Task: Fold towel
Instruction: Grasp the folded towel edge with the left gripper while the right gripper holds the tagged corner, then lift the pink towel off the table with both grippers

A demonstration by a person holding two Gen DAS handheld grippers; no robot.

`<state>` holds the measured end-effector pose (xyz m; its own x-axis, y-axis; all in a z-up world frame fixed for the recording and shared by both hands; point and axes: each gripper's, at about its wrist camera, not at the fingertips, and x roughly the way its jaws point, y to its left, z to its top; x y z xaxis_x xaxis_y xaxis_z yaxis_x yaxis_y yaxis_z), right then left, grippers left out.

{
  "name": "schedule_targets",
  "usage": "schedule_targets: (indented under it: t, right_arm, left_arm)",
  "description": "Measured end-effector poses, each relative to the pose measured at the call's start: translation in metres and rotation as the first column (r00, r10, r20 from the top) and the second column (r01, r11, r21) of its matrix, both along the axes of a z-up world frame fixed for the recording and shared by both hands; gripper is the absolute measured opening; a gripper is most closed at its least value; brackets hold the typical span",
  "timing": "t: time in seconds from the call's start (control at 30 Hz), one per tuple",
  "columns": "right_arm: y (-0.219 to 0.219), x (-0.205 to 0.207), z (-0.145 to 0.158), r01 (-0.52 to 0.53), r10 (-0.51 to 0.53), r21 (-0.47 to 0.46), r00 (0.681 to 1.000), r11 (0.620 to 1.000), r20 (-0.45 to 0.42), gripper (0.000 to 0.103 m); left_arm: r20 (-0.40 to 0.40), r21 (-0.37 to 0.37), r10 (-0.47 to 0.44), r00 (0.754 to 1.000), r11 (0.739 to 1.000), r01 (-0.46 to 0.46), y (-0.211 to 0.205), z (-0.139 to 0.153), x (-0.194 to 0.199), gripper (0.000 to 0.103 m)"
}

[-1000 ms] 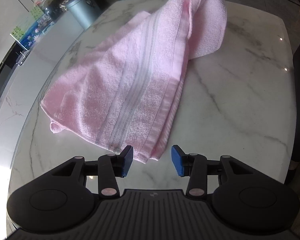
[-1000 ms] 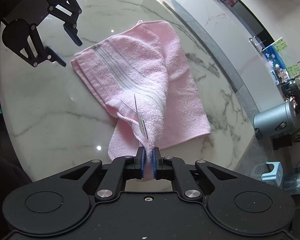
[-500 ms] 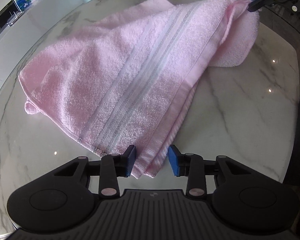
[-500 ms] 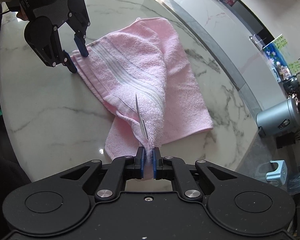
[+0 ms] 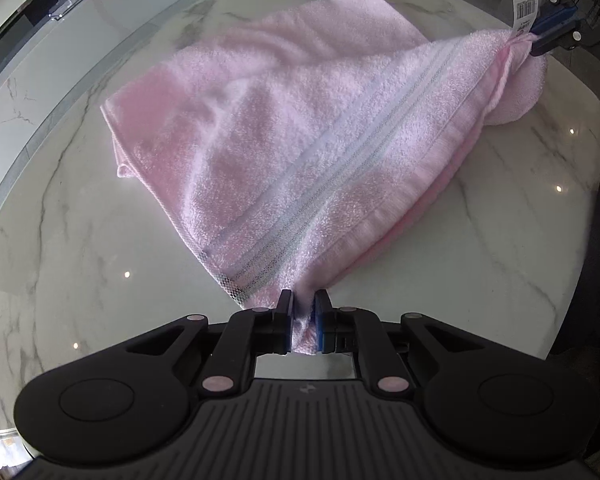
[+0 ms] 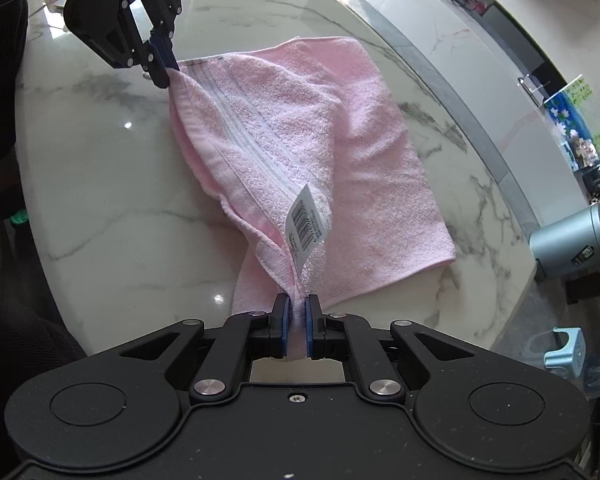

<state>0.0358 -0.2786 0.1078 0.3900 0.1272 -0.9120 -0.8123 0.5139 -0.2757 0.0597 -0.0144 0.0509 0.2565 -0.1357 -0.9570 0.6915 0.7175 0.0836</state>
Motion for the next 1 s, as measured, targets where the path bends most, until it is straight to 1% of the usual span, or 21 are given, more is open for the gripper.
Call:
schedule_targets:
  t: [0.1,0.27,0.37,0.43,0.5,0.53,0.6,0.7,0.77,0.87,0.9,0.97,1.0]
  right_arm:
    - [0.016,-0.011,-0.001,-0.041,0.041,0.004,0.999,0.999,-0.017,0.006]
    - [0.04,-0.035,-0.001,-0.104,0.104,-0.002,0.994,0.995,-0.034,0.006]
    - [0.049,-0.048,0.005,-0.115,0.115,-0.003,0.993,0.993,-0.021,0.006]
    - [0.052,-0.052,0.011,-0.107,0.107,-0.017,0.994,0.994,0.005,0.006]
    - [0.054,-0.052,0.022,-0.093,0.094,-0.018,0.995,0.996,0.033,0.006]
    - [0.055,-0.051,0.031,-0.09,0.091,-0.015,0.995,0.996,0.05,0.006]
    - [0.056,-0.051,0.048,-0.084,0.085,-0.011,0.993,0.996,0.085,0.006]
    - [0.058,-0.049,0.08,-0.077,0.08,-0.024,0.983,0.997,0.166,0.006]
    - [0.06,-0.048,0.102,-0.073,0.078,-0.032,0.973,0.997,0.218,0.006]
    - [0.061,-0.049,0.134,-0.064,0.074,-0.042,0.952,0.997,0.296,0.006]
    - [0.061,-0.049,0.144,-0.061,0.072,-0.044,0.944,0.997,0.321,0.006]
    - [0.061,-0.05,0.165,-0.051,0.066,-0.049,0.927,0.997,0.37,0.006]
    - [0.061,-0.05,0.173,-0.047,0.064,-0.051,0.918,0.998,0.391,0.006]
  left_arm:
    - [0.013,0.01,0.011,1.0,1.0,-0.011,0.017,0.011,-0.017,0.009]
    - [0.023,0.022,0.035,0.999,0.999,-0.035,0.03,0.027,-0.037,0.009]
    - [0.04,0.001,0.056,0.998,0.998,-0.057,0.04,0.041,-0.048,0.009]
    - [0.068,-0.007,0.07,0.995,0.998,-0.07,0.045,0.051,-0.054,0.009]
    - [0.101,0.001,0.073,0.992,0.997,-0.074,0.044,0.057,-0.053,0.009]
    - [0.13,0.004,0.077,0.989,0.997,-0.078,0.044,0.068,-0.054,0.009]
    - [0.164,0.01,0.082,0.983,0.996,-0.084,0.042,0.076,-0.044,0.009]
    - [0.245,0.023,0.084,0.966,0.995,-0.093,0.037,0.108,-0.038,0.007]
    - [0.291,0.029,0.083,0.953,0.995,-0.095,0.039,0.13,-0.044,0.007]
    - [0.369,0.036,0.084,0.926,0.994,-0.104,0.035,0.162,-0.045,0.007]
    - [0.397,0.033,0.087,0.914,0.993,-0.109,0.034,0.176,-0.044,0.007]
    - [0.436,0.026,0.091,0.895,0.993,-0.114,0.032,0.194,-0.046,0.006]
    - [0.463,0.024,0.092,0.882,0.993,-0.117,0.03,0.205,-0.044,0.006]
